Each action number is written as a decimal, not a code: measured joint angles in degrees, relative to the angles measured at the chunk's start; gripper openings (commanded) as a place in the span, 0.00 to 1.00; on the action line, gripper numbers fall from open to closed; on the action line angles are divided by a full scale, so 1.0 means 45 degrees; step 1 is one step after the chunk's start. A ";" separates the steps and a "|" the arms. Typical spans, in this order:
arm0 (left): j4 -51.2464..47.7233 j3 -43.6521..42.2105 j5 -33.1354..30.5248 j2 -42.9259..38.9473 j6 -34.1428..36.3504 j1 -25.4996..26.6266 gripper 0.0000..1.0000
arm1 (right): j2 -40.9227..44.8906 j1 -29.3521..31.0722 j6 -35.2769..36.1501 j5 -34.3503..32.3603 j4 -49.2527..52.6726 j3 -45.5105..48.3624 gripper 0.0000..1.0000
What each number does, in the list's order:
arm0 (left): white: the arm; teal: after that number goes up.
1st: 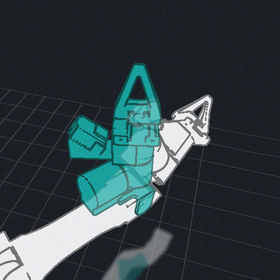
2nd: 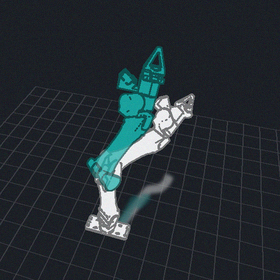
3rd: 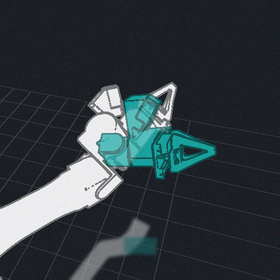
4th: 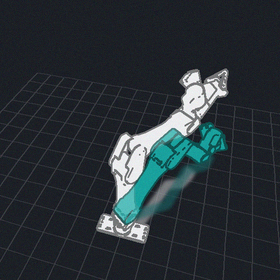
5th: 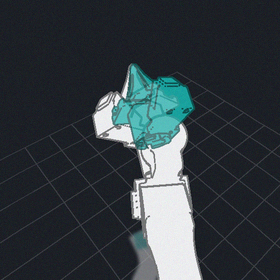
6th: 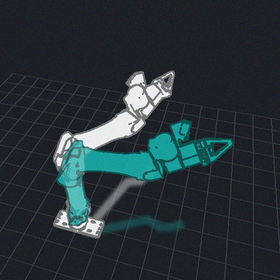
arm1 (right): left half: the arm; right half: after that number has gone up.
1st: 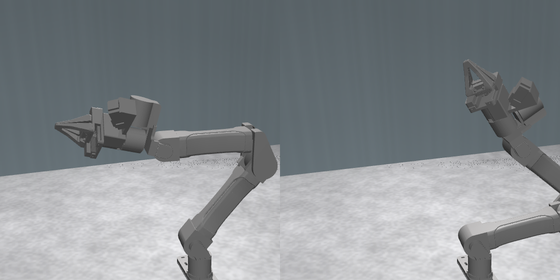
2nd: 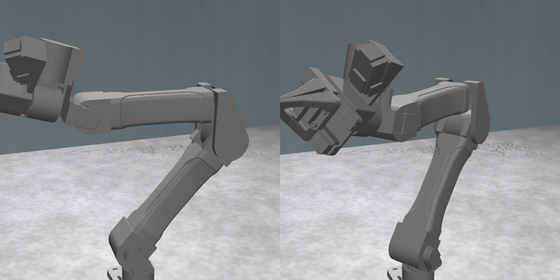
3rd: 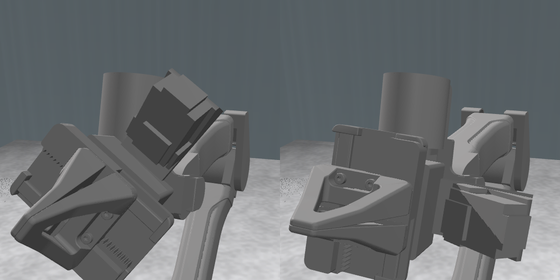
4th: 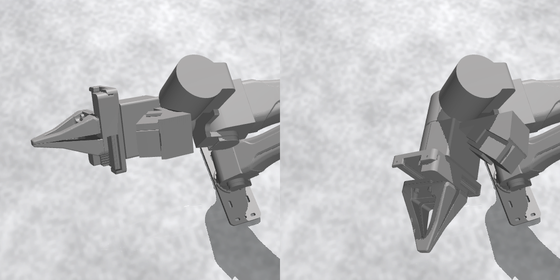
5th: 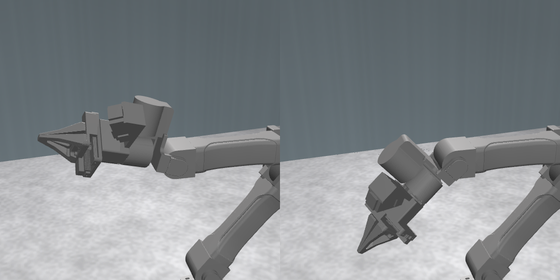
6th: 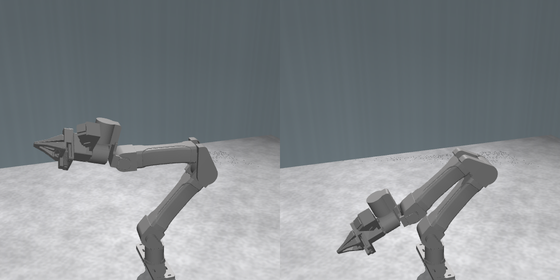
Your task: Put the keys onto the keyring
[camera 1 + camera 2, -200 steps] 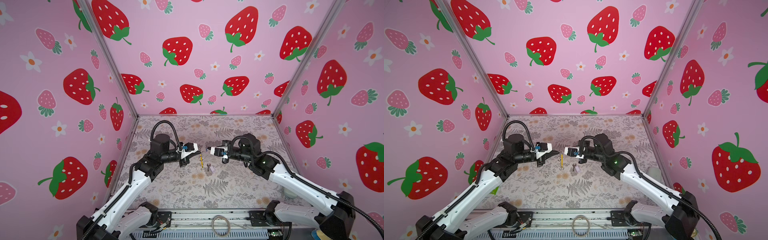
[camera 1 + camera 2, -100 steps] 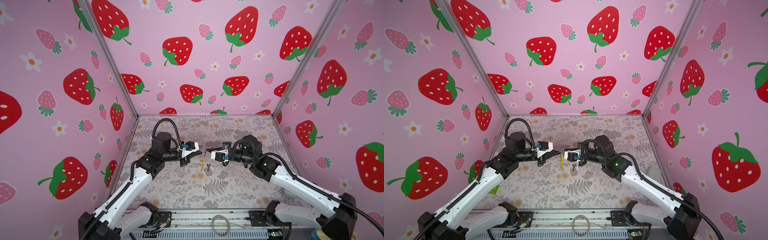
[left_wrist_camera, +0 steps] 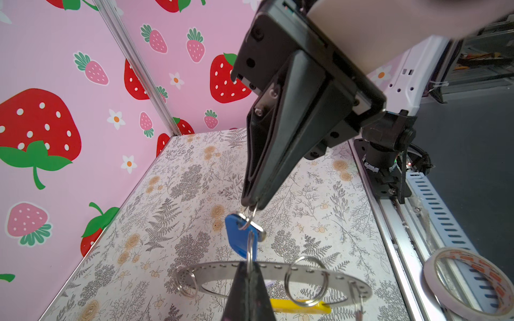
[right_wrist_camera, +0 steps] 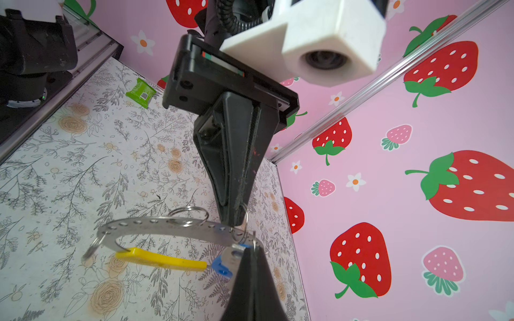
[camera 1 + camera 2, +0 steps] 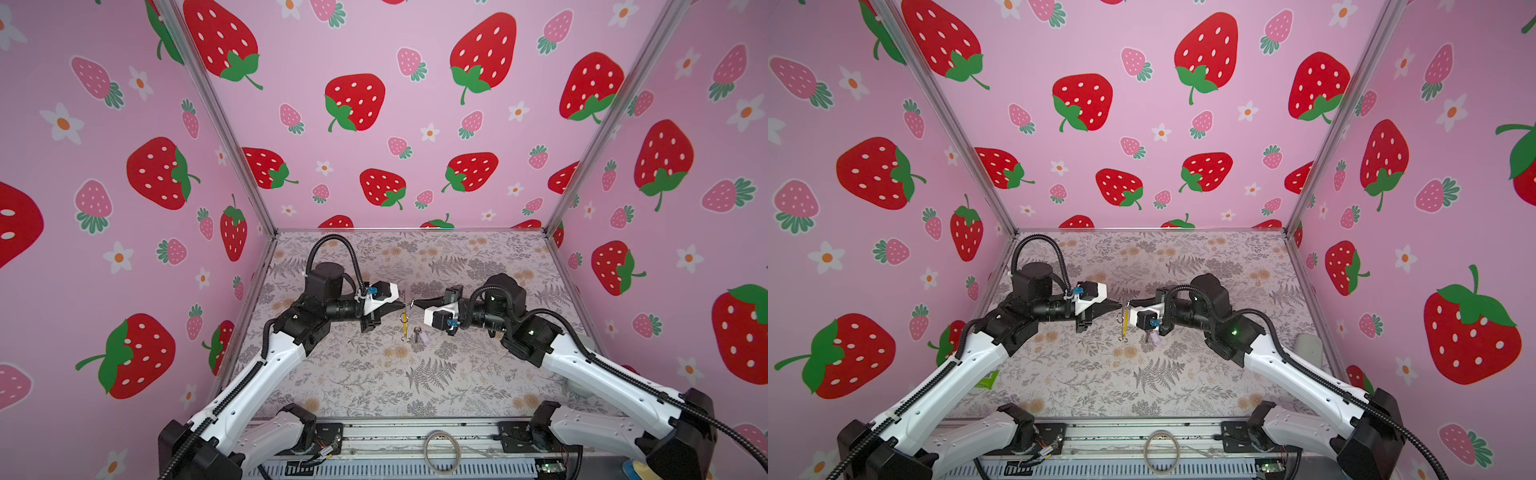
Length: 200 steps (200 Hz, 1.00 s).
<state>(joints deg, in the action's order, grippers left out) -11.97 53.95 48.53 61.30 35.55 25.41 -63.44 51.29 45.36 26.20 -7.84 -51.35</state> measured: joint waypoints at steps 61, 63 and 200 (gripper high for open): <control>-0.0068 0.0053 0.0034 0.0000 0.0000 0.0000 0.00 | 0.0019 0.0000 0.0311 0.0141 -0.0078 0.0092 0.00; -0.0073 0.0058 0.0034 0.0000 0.0000 0.0000 0.00 | 0.0024 0.0000 0.0321 0.0151 -0.0083 0.0097 0.00; -0.0418 0.0296 0.0340 0.0223 -0.0053 0.0000 0.00 | 0.0209 0.0068 0.1005 0.0403 -0.0291 0.0321 0.00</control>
<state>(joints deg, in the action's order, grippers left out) -13.85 55.29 50.06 62.30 35.31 25.41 -62.50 51.59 49.89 28.01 -9.15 -49.91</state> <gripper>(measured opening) 0.044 0.039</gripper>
